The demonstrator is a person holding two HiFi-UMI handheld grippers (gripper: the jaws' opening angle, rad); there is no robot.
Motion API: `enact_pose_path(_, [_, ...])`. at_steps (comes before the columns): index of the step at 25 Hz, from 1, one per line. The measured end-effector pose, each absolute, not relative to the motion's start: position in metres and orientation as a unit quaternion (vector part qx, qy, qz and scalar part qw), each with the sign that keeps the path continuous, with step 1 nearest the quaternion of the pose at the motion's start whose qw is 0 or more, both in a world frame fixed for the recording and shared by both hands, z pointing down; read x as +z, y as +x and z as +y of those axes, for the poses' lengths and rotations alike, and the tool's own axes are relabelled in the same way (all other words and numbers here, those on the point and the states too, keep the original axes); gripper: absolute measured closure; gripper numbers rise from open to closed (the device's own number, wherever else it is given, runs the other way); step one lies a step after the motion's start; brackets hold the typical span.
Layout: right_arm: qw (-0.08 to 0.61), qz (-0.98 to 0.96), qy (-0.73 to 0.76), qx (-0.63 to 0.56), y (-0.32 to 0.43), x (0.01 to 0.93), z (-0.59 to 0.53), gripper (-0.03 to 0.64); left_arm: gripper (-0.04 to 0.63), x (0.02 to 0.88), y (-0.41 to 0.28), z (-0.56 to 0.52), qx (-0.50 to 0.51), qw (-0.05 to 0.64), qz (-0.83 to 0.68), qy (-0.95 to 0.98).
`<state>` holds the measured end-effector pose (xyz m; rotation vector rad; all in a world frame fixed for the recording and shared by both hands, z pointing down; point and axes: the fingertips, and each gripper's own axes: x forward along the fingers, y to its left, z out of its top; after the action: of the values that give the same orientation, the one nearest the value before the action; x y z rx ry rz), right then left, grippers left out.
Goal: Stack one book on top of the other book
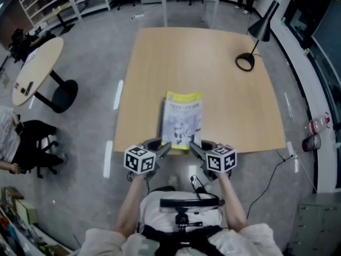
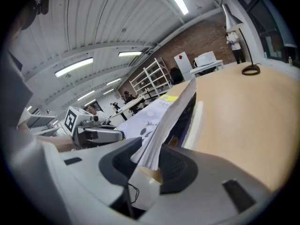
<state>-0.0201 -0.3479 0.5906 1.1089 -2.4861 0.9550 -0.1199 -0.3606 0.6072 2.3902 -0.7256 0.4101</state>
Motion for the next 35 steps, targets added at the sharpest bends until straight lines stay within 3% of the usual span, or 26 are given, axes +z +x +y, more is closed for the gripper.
enact_pose_path(21, [0.179, -0.814, 0.43, 0.346, -0.04, 0.633, -0.367, 0.494, 0.454, 0.659, -0.148, -0.381, 0.19, 0.317, -0.29, 0.883])
enact_pose_path(26, [0.162, -0.807, 0.447, 0.349, -0.038, 0.642, -0.366, 0.486, 0.435, 0.662, -0.151, -0.382, 0.189, 0.289, -0.315, 0.884])
enact_pose_path(29, [0.168, -0.797, 0.471, 0.339, -0.031, 0.647, -0.366, 0.479, 0.36, 0.659, -0.155, -0.387, 0.197, 0.201, -0.35, 0.894])
enact_pose_path(31, [0.164, -0.794, 0.482, 0.331, -0.029, 0.647, -0.367, 0.477, 0.347, 0.657, -0.156, -0.389, 0.194, 0.16, -0.36, 0.899])
enact_pose_path(35, [0.149, -0.791, 0.496, 0.325, -0.028, 0.646, -0.368, 0.463, 0.347, 0.661, -0.159, -0.388, 0.171, 0.203, -0.37, 0.89])
